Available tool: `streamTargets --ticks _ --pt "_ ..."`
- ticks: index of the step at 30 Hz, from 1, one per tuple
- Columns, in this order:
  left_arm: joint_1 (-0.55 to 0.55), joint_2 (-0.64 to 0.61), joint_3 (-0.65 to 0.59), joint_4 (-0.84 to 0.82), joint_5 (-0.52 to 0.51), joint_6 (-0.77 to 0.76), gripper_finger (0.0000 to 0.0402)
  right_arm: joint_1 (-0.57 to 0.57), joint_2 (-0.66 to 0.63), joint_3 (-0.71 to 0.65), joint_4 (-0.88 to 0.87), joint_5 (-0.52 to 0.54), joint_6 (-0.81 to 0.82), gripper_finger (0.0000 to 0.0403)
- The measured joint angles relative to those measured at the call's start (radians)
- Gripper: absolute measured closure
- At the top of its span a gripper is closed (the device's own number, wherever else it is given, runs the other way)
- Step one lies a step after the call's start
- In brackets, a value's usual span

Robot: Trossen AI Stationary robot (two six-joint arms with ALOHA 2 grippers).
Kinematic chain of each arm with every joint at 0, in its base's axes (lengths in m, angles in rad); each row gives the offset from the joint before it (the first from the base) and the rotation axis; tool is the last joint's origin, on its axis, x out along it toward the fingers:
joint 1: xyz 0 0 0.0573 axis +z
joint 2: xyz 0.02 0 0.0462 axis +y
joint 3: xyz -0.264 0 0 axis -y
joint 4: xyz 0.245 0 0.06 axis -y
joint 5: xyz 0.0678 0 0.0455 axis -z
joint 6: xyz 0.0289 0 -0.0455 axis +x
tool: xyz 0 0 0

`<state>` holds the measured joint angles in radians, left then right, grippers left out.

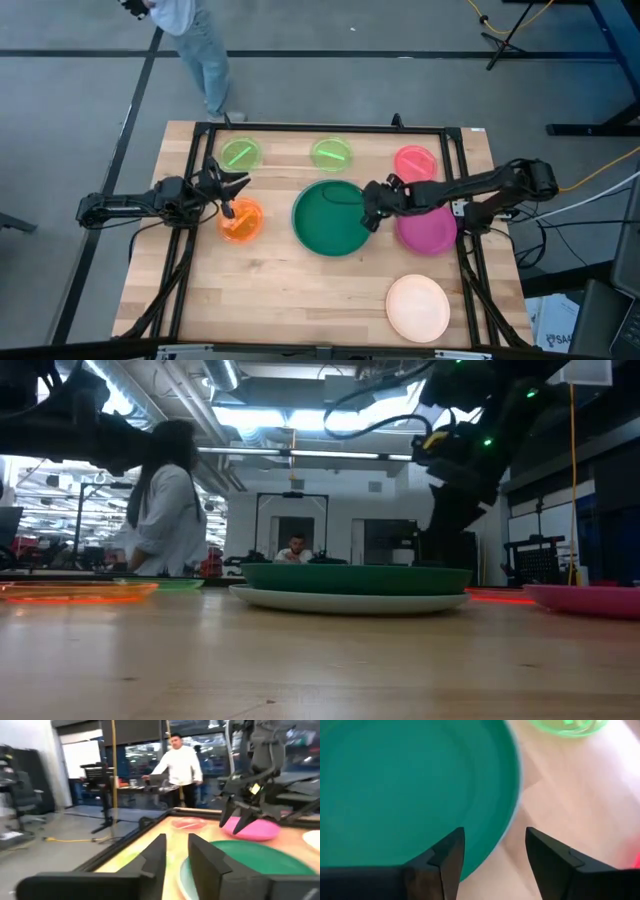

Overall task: Stack plastic plates
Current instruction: Stack the pink plate on the dark green plate

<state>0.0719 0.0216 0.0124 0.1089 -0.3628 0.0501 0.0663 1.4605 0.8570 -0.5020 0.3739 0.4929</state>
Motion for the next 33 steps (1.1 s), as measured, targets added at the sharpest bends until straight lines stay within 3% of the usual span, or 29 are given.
streamTargets --ticks 3,8,19,28,33 --pt "0.0 0.0 0.0 0.008 0.061 -0.016 0.0297 0.06 0.0 0.0 -0.028 -0.001 0.06 0.0205" --pt "0.0 0.0 0.0 0.017 0.062 -0.022 0.028 0.152 0.0 0.0 -0.108 -0.005 0.23 0.0205" --pt "0.0 0.0 0.0 0.017 0.061 -0.049 0.0279 0.256 0.003 -0.001 -0.314 -0.157 0.655 0.0205" --pt "0.0 0.0 0.0 0.016 0.06 -0.048 0.0279 0.274 0.003 -0.005 -0.41 -0.156 0.786 0.0205" --pt "0.0 0.0 0.0 0.016 0.06 -0.048 0.0279 0.274 0.003 -0.068 -0.368 -0.158 0.794 0.0205"
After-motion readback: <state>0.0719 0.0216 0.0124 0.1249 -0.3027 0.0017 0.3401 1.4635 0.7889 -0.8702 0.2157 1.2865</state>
